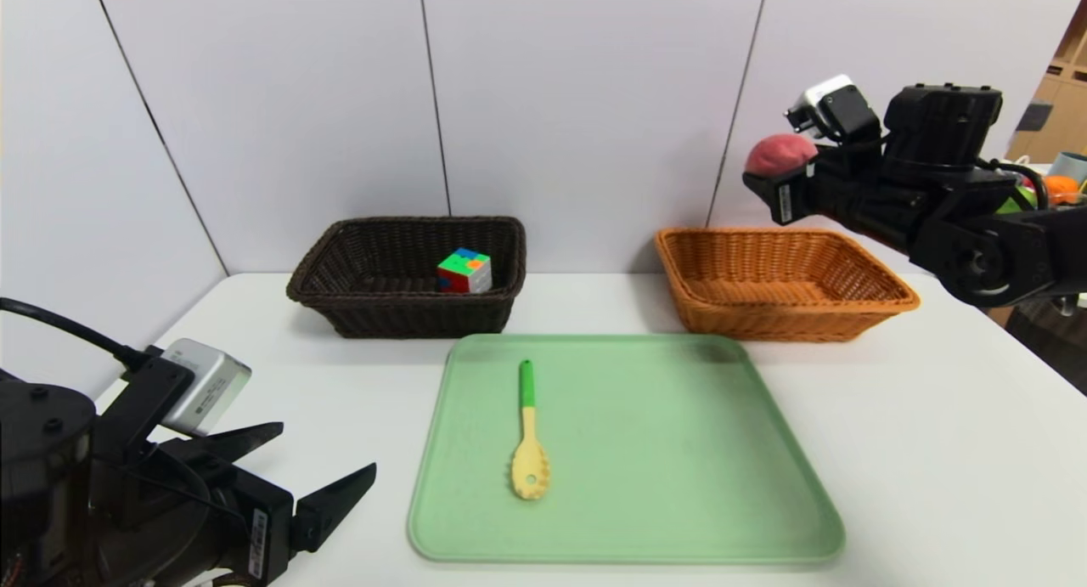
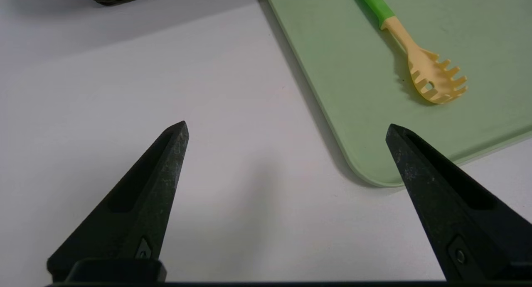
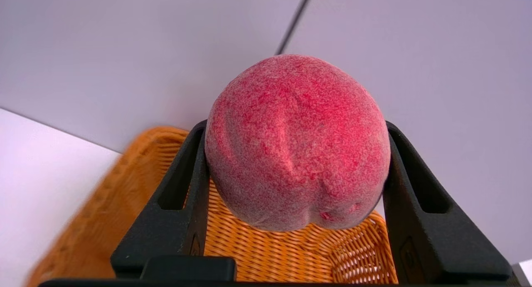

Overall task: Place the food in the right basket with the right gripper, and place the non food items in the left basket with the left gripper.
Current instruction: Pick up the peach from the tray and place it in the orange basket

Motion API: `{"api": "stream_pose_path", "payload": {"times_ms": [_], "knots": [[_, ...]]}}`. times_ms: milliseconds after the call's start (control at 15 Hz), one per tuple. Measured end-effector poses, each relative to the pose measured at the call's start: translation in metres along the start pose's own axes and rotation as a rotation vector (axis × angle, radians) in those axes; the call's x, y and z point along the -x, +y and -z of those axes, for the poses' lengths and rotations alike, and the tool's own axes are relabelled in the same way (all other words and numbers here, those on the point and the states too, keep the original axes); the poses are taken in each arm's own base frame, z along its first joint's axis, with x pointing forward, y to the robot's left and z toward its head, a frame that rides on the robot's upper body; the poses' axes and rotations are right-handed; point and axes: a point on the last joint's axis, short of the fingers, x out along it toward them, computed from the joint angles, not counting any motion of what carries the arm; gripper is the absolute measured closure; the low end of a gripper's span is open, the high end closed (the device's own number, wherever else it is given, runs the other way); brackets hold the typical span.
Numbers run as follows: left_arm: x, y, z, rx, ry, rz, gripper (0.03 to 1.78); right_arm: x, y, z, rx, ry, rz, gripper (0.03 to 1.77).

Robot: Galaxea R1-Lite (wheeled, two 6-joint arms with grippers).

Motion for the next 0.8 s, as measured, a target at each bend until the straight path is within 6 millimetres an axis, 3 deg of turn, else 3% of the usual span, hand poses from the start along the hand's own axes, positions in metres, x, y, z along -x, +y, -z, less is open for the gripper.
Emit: {"api": "stream_pose_path", "payload": {"times_ms": [333,800], "knots": [[-0.001,0.000,-0.001,-0.001,-0.001,0.000,0.12,-0.026,0.003,0.040,-0.039,0.147,-0.014,0.67],[-0.001,0.000,0.000,-0.001,0.002,0.000,0.12,-0.041,0.018,0.072,-0.041,0.282,-0.010,0.67]]}}
